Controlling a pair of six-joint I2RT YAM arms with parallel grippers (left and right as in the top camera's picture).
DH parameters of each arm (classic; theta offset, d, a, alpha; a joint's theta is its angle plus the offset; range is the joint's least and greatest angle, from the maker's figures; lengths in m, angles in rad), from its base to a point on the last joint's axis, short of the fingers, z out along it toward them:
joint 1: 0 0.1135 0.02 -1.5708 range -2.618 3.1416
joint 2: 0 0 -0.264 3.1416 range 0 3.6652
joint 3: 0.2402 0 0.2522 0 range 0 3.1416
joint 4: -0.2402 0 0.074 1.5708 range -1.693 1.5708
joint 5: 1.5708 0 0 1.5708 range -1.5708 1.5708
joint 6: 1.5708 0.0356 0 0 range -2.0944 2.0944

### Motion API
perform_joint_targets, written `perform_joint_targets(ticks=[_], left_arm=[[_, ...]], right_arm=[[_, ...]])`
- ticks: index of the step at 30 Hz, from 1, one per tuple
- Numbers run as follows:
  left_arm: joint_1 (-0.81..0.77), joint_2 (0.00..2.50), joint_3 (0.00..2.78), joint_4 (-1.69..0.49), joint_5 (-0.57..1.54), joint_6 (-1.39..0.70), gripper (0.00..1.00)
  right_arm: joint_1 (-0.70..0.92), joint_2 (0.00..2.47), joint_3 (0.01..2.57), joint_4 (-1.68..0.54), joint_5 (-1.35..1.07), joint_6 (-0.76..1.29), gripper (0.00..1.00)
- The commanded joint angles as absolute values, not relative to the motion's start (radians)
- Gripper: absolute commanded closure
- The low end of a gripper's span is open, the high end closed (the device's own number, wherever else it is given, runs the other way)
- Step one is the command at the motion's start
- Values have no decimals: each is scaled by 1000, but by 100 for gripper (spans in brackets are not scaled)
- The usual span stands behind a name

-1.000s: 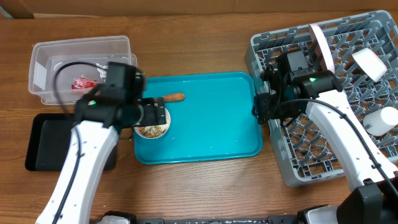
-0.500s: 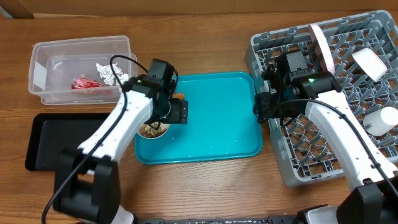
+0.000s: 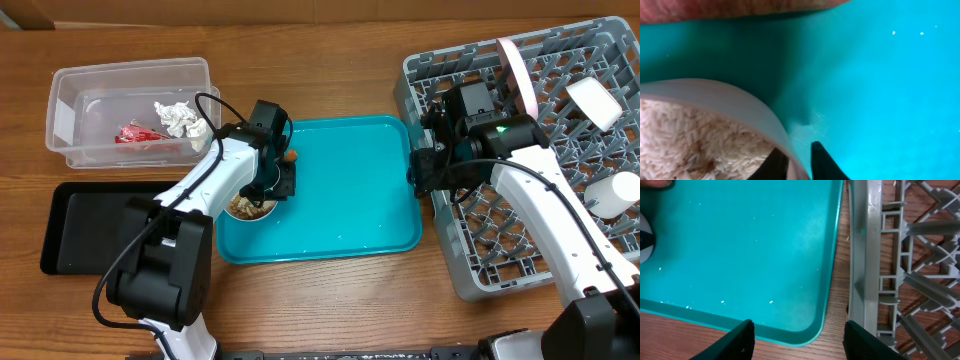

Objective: Sort waste into correct bins and load items into the dishwasher
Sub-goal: 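Grasp the pink food bowl rim with the left gripper and lift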

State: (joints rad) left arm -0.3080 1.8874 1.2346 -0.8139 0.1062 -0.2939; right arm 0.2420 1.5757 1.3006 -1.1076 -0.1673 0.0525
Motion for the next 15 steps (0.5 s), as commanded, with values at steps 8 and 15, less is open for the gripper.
perform_joint_targets(ticks=[8,15], left_arm=[[-315,1896,1224,-860,67,-296,96],[-315,1895,1274,-979,-25,-332,96]], right_arm=[[241,1567,1301,-1102,-158,60,41],[241,1567,1301,-1102,-158,60,41]])
